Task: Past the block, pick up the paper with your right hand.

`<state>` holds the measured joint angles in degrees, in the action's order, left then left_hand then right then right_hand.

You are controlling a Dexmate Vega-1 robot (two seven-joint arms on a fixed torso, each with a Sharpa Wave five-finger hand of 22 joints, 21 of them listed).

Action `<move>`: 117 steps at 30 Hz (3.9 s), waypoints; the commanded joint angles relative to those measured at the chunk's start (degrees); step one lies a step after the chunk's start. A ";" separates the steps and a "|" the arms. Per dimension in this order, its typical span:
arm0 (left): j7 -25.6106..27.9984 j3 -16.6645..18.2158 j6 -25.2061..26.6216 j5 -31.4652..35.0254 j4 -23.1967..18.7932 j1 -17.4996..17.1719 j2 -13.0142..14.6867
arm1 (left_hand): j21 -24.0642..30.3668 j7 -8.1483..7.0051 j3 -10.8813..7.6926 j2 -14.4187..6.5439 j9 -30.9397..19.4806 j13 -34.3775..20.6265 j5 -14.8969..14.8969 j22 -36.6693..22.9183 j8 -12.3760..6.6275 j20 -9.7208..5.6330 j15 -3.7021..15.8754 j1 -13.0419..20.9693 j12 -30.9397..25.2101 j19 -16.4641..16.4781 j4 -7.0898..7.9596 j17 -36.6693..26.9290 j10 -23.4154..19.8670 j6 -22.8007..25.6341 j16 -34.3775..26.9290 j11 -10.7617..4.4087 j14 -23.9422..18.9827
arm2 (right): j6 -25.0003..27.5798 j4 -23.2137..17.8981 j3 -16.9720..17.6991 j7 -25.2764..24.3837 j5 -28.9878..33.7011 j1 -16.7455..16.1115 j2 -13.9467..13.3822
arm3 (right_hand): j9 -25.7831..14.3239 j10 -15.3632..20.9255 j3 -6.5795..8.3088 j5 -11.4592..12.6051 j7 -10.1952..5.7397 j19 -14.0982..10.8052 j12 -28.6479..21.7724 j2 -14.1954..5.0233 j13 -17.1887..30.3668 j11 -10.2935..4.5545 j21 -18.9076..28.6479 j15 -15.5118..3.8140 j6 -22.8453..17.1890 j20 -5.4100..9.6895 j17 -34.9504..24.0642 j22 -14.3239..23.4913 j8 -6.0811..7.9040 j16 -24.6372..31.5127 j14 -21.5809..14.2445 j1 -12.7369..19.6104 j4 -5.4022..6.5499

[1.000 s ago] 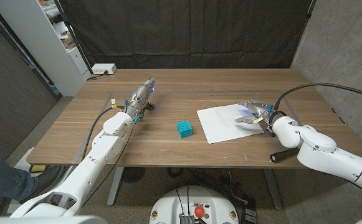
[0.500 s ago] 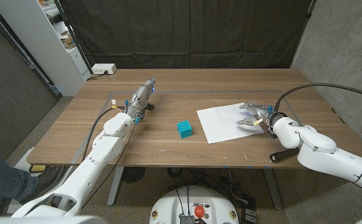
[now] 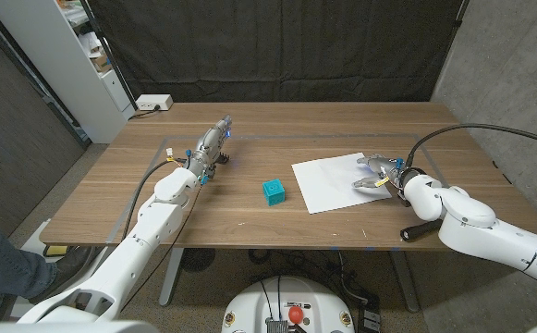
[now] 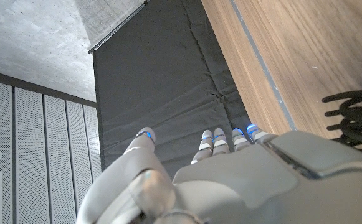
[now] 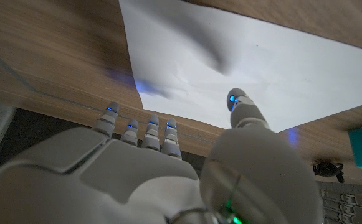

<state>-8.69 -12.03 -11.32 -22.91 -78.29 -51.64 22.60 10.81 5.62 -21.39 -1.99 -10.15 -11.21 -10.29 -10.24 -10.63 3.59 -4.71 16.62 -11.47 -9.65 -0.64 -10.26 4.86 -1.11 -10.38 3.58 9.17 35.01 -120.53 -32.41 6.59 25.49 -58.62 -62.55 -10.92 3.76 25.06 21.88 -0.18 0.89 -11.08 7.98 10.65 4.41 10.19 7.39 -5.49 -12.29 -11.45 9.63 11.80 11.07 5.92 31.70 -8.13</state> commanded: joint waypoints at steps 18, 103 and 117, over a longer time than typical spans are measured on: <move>-1.02 -0.49 -0.51 -0.16 2.39 0.73 -0.69 | 0.45 0.05 -0.17 -0.58 -0.16 0.06 0.12 -0.24 -0.21 0.67 -0.06 0.14 -0.59 -5.29 -0.37 -0.10 0.25 0.60 -0.32 -0.40 0.33 | 1.09 2.53 -3.17 5.85 -2.33 4.40 0.91 | -0.21 0.72 -0.18 0.37 -0.12 -0.90 -0.31 -0.01 0.16 0.06 0.78 0.10 0.01 0.30 -0.16 0.22 -0.26 1.16 -1.83 -0.32 -0.04; -2.62 -1.87 -0.68 0.82 8.36 4.38 -2.50 | 0.51 -0.14 0.10 -0.89 -0.18 0.04 0.13 -0.30 -0.25 1.64 -0.05 -0.42 -0.55 -5.99 -1.06 -0.12 0.47 0.99 -0.23 -0.68 0.95 | -4.33 14.73 -3.30 -23.11 2.91 -2.15 11.32 | -0.88 45.64 2.26 0.83 -9.12 -29.41 -8.93 -8.37 1.90 -15.45 3.36 -13.25 -45.84 0.60 -2.01 0.43 11.05 11.47 -39.21 9.86 -0.20; -2.99 -2.36 -0.64 1.17 9.25 5.43 -2.88 | 0.48 0.01 0.13 -0.97 -0.19 0.04 0.14 -0.31 -0.22 1.61 -0.10 -0.52 -0.50 -6.25 -1.17 -0.13 0.65 0.97 -0.23 -0.58 1.10 | -6.16 14.49 -1.39 -27.63 2.51 -3.50 11.94 | -1.14 47.97 1.85 -1.16 -10.21 -30.66 -9.77 -9.31 2.52 -16.07 3.14 -14.09 -48.27 0.91 -2.85 0.43 12.06 12.53 -40.84 12.06 -0.78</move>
<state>-11.44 -14.06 -12.05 -22.00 -69.71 -46.91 20.00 11.03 5.63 -21.17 -2.52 -10.28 -11.21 -10.29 -10.24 -10.63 4.84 -4.68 16.09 -11.85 -10.07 -1.51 -10.25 5.26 -0.50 -10.38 3.17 9.66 30.34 -105.84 -35.61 -16.65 28.09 -60.99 -51.31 -12.24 49.05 26.97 20.96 -10.28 -29.34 -20.20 -0.69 12.86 -9.73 13.20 -3.18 -53.15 -11.37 -14.00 9.86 23.79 23.29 -34.30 43.27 -8.63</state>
